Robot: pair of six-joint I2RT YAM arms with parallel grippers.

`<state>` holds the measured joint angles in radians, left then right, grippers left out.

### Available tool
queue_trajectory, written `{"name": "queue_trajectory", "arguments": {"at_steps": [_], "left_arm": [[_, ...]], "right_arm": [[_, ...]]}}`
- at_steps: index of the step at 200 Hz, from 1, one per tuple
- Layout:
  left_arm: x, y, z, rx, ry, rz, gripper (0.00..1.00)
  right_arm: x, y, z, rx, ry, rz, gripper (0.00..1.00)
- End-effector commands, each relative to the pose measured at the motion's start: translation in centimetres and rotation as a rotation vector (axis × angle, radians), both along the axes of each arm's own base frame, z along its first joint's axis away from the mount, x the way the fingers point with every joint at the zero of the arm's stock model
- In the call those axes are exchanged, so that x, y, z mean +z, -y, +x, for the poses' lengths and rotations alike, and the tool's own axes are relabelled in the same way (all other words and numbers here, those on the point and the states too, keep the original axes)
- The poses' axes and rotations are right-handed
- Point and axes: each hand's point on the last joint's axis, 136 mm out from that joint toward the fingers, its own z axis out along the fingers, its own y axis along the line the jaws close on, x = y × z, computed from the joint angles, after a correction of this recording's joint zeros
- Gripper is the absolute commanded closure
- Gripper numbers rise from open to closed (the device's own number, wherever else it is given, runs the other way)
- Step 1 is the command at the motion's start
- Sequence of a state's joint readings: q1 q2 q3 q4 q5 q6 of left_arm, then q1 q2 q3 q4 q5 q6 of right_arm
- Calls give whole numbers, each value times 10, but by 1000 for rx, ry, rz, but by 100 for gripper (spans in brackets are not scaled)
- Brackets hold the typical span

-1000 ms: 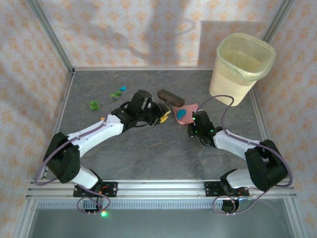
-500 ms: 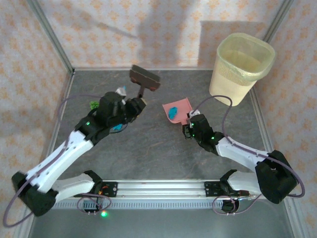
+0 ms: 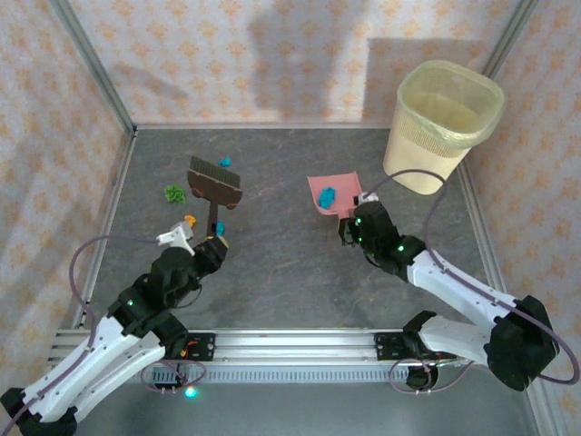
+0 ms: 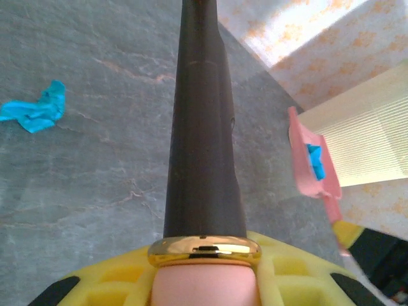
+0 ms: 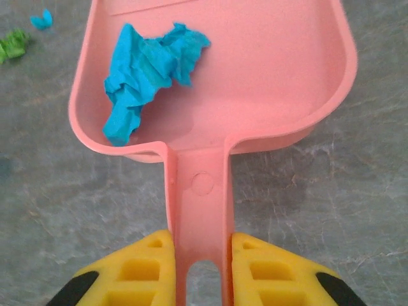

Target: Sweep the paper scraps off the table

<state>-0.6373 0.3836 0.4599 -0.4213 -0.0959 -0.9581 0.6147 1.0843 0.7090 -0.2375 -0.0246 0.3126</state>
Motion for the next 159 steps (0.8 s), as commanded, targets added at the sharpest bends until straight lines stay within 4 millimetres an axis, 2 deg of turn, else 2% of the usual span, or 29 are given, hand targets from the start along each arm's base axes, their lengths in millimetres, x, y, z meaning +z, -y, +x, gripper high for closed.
{"name": "queue_trajectory", "arguments": {"at_steps": [1,19,38,71,101,127,159], "left_arm": [[32,-17,1,68,137,-3,100],[31,-18,-1,68,109,-9,100],[26,-17,-4,42,53,58,100],[21,13,-4,-150,50,151,100],[17,31,-5,-231,42,128,100],[8,31,-5,-229,8,132,100],[7,30,-6,-225,3,129,100]], "right_arm": [[41,12,0,-115,-29,21,100],[73,16,6,-174,-25,31,100],[111,16,14,-193,27,51,100],[173,33,27,-280,78,104,100],[206,49,56,-325,58,150,100],[228,73,87,-376,30,272,100],[233,116,122,-534,-41,455,100]]}}
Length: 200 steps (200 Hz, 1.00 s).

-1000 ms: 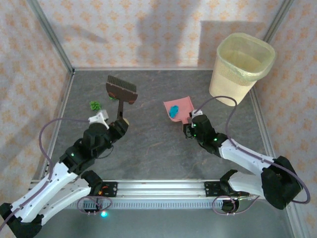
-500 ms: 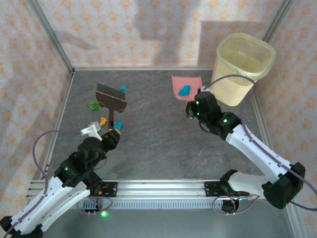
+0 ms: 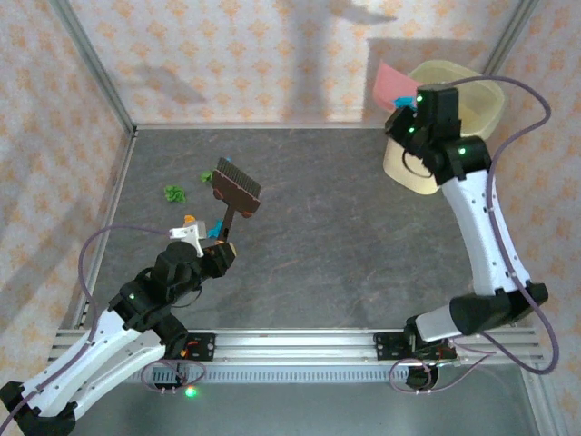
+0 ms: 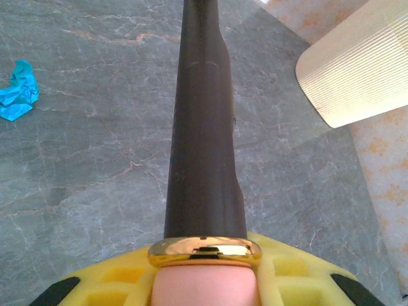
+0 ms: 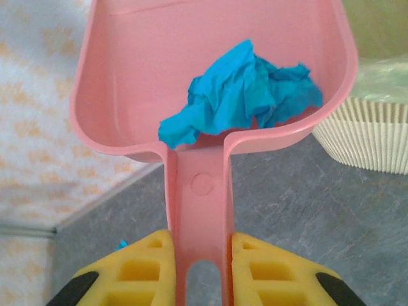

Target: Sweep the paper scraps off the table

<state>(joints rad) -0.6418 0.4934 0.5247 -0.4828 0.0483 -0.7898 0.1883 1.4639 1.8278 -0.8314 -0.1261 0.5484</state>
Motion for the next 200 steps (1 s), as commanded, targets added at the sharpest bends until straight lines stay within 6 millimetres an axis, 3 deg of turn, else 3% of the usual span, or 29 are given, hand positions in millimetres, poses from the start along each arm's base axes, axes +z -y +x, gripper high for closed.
{"name": "queue_trajectory", "arguments": {"at_steps": [1,35,92,134,200], "left_arm": [[17,5,3,-19,64,-25,100],[21,-1,1,-2,89,-32,100],[19,-8,1,28,93,-14,100],[17,-11,3,46,93,0,100],[16,-20,3,83,101,22,100]], "right_arm": [[-1,14,9,-46,-70,182,100],[6,46,30,-151,-68,374,100],[23,88,41,-308,34,740,100],[40,89,46,-313,122,929,100],[64,87,32,-283,183,925,100]]}}
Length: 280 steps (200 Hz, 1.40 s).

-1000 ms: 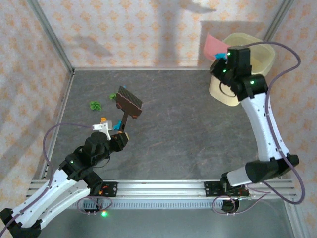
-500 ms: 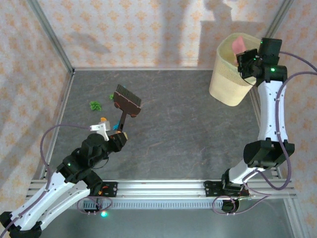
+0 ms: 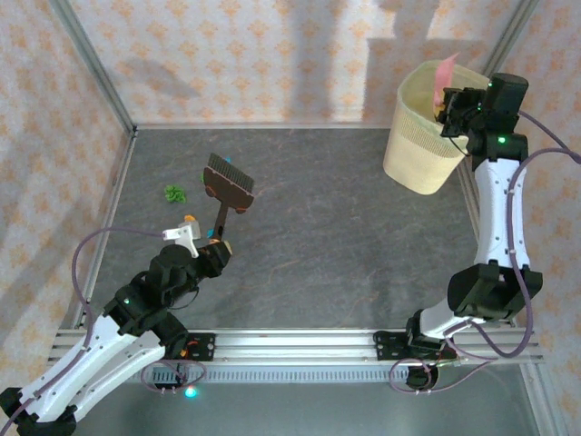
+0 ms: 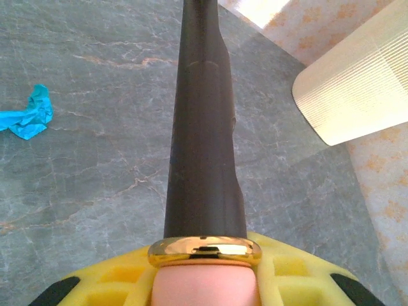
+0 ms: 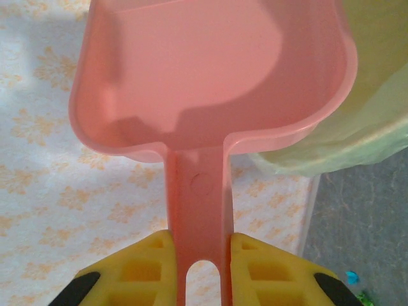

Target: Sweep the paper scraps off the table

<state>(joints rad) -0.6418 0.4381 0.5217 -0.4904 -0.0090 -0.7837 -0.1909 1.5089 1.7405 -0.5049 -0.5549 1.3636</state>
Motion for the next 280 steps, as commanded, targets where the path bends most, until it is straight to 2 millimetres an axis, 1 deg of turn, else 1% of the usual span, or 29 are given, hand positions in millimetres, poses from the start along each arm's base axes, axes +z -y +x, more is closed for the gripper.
{"name": "queue_trajectory", "arguments": {"at_steps": [1,17,36,49,63,75,93,114,130,145,156,172,184,192,209,225,234,236,241,254,261,280], "left_arm": [[7,-9,2,36,46,21,100],[7,-12,2,49,53,27,100],[8,-14,2,60,60,33,100],[9,-16,3,66,67,34,100],[9,-18,3,71,71,39,100],[10,-22,2,87,75,46,100],[11,-31,0,124,87,54,100],[10,-54,-3,226,96,82,100],[11,-73,-8,305,110,96,100],[14,-84,-12,345,133,90,100],[17,-88,-15,359,152,77,100],[19,-98,-20,395,169,68,100],[19,-107,-23,435,175,73,100],[19,-113,-26,463,179,73,100],[16,-127,-30,530,180,73,100],[12,-141,-37,598,172,90,100],[11,-147,-39,624,172,93,100],[12,-147,-39,629,173,92,100],[12,-150,-40,639,175,93,100],[14,-153,-42,659,177,91,100],[16,-155,-43,670,178,89,100],[22,-158,-43,688,186,79,100]], "right_arm": [[46,-3,-16,-1,137,-12,100],[59,-4,-29,-14,177,-52,100],[71,-10,-42,-7,220,-88,100],[78,-19,-50,7,252,-117,100],[87,-33,-59,39,288,-167,100],[94,-51,-66,85,317,-222,100],[100,-84,-78,172,355,-341,100],[93,-134,-92,318,390,-491,100],[80,-174,-104,450,422,-584,100],[63,-213,-119,586,461,-699,100],[45,-242,-133,698,495,-805,100],[7,-277,-150,849,509,-928,100],[-24,-297,-163,955,522,-988,100],[-45,-307,-170,1009,528,-1025,100],[-86,-319,-185,1095,552,-1104,100],[-117,-320,-196,1138,577,-1154,100],[-140,-321,-199,1161,574,-1183,100],[-136,-319,-203,1153,596,-1184,100],[-142,-318,-207,1160,616,-1190,100],[-165,-319,-217,1180,663,-1210,100],[-176,-322,-224,1199,707,-1227,100],[-213,-328,-243,1256,775,-1332,100]]}}
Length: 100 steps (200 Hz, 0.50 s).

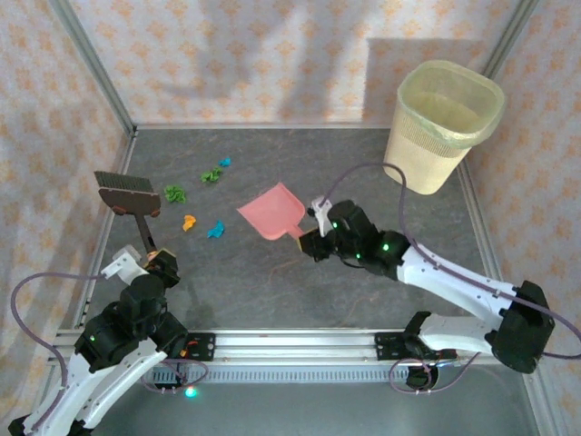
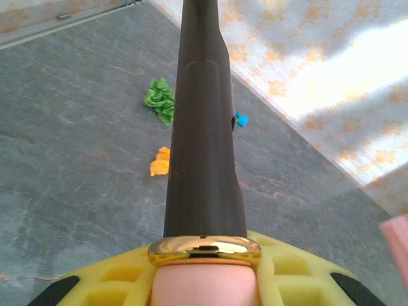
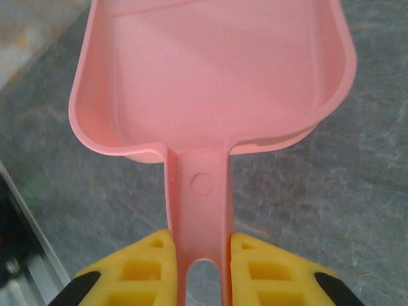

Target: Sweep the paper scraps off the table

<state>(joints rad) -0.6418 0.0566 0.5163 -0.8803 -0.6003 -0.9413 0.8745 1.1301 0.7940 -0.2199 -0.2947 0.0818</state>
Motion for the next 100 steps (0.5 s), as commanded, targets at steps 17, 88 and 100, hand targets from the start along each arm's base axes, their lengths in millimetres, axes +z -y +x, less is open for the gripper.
{"name": "queue_trajectory", "arguments": {"at_steps": [17,88,100], "left_arm": [[23,-17,-3,102,54,-9,100],[69,2,15,51,-3,57,100],[80,8,20,24,-36,90,100]], "right_arm": [[-2,-22,-15,172,285,55,100],[-35,-8,-8,161,335,-78,100],[-39,-10,-10,183,316,-88,100]]}}
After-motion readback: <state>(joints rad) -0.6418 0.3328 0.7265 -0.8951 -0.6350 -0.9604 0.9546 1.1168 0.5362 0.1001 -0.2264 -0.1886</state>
